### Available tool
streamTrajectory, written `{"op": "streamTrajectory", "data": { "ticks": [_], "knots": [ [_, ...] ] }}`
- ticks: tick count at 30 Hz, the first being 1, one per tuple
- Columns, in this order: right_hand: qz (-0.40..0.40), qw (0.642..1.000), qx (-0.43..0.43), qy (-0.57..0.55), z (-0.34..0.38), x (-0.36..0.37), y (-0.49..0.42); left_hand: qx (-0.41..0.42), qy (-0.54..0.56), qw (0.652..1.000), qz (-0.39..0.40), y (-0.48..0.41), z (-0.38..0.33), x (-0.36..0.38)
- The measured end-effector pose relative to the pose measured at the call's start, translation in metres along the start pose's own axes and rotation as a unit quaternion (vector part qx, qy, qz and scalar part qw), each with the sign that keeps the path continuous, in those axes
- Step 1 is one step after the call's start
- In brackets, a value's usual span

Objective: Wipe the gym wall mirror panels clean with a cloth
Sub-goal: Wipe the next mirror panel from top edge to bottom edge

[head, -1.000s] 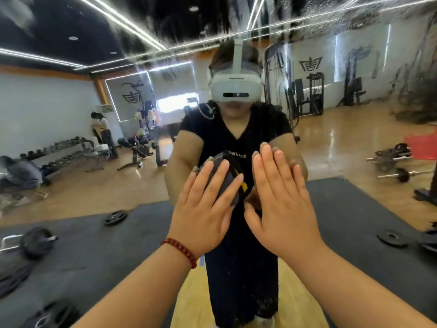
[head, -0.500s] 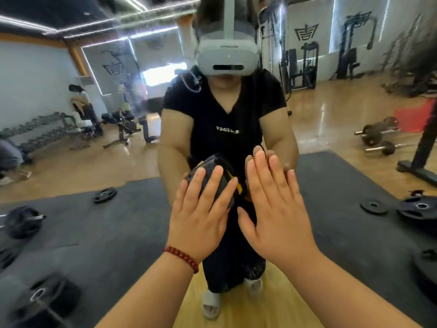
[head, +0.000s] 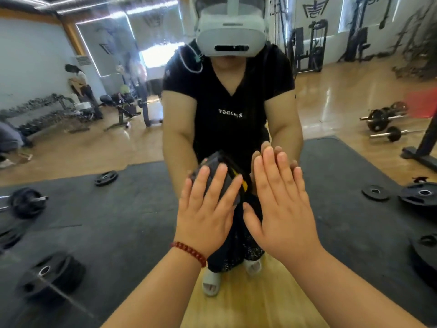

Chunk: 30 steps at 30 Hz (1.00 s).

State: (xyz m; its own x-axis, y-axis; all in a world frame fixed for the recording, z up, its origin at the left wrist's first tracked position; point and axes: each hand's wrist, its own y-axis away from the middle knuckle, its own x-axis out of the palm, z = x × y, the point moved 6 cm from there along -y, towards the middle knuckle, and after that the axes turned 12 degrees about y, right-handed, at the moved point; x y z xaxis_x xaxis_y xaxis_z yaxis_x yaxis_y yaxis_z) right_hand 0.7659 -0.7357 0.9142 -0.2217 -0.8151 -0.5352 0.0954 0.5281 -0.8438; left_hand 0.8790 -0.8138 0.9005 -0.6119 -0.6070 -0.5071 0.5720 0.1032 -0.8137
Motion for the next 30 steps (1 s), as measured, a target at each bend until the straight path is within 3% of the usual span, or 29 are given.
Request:
{"op": "streamTrajectory", "data": {
  "ticks": [3,8,13,23,30],
  "knots": [
    [-0.006,1.0,-0.008,0.005,0.0,0.005,0.003,0.001,-0.008,1.0,0.021,0.006,-0.004,0.002],
    [-0.028,1.0,-0.005,0.009,0.0,0.009,0.005,-0.018,0.033,0.999,-0.032,-0.05,0.001,-0.026],
    [-0.051,0.999,-0.01,0.015,0.0,0.015,0.009,-0.003,0.025,0.998,-0.052,-0.035,0.002,-0.014],
    [-0.016,0.999,-0.035,0.025,-0.002,0.039,0.048,0.013,-0.017,0.999,0.03,0.052,-0.013,0.023],
    [0.003,1.0,-0.007,-0.003,0.003,0.042,0.059,-0.049,0.057,0.995,-0.068,-0.006,-0.008,0.003]
  ]
}}
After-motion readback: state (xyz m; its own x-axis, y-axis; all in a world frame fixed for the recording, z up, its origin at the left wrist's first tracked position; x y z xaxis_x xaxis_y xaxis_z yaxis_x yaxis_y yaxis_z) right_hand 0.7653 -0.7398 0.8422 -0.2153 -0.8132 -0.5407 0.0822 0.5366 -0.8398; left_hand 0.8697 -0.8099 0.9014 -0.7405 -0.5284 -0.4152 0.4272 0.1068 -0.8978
